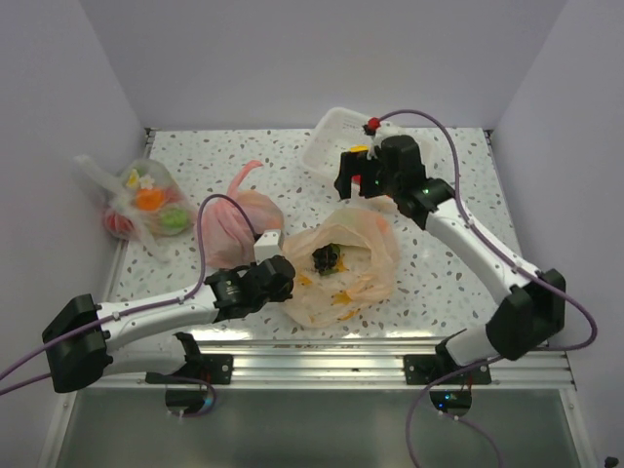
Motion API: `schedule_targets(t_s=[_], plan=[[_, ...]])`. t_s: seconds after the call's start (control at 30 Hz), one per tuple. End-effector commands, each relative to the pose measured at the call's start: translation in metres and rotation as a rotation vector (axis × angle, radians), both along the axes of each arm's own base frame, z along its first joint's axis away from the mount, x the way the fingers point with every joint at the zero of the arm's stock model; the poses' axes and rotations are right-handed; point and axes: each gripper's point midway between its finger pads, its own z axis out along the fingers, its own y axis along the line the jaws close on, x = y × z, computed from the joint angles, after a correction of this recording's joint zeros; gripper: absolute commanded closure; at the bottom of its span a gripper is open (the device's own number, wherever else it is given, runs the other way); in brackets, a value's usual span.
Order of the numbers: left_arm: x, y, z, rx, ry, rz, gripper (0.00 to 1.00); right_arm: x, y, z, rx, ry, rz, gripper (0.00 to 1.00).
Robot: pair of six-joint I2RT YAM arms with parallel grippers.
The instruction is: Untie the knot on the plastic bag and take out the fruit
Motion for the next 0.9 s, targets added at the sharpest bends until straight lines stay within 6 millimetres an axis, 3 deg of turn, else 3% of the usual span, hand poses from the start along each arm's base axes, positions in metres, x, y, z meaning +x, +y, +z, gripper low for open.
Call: schedule_targets(t_s=[0.0,0.07,0.1,0.13,0.17,0.2,0.3,0.4,0.6,0.87], plan=[[0.007,-0.009,0.019,-0.045,-0.045,0.002,0.97,-0.064,0.020,-0.001,-0.007,0.015,0.105,0.03],[0.008,-0.008,0.020,-0.037,-0.048,0.007,0.97,-0.090,0.026,0.010,0.064,-0.001,0.116,0.03],[0.008,-0.009,0.024,-0.042,-0.052,0.006,0.97,-0.109,0.032,-0.007,0.068,0.031,0.144,0.04],[0.009,-0.008,0.025,-0.040,-0.053,0.011,0.97,-0.119,0.035,-0.011,0.085,0.040,0.154,0.04],[0.009,-0.006,0.026,-0.034,-0.056,0.014,0.97,-0.129,0.040,-0.002,0.143,0.020,0.157,0.05],[0.010,-0.007,0.030,-0.042,-0.062,0.017,0.97,-0.144,0.046,-0.020,0.139,0.053,0.184,0.06],[0.011,-0.008,0.036,-0.048,-0.068,0.021,0.97,-0.171,0.058,-0.038,0.169,0.104,0.219,0.06],[0.013,-0.009,0.040,-0.051,-0.073,0.023,0.97,-0.183,0.062,-0.062,0.152,0.142,0.202,0.06],[0.010,-0.012,0.038,-0.060,-0.050,0.023,0.97,-0.166,0.060,-0.102,0.086,0.140,0.063,0.05],[0.010,-0.014,0.038,-0.060,-0.043,0.025,0.97,-0.125,0.072,-0.128,0.037,0.091,-0.068,0.09]])
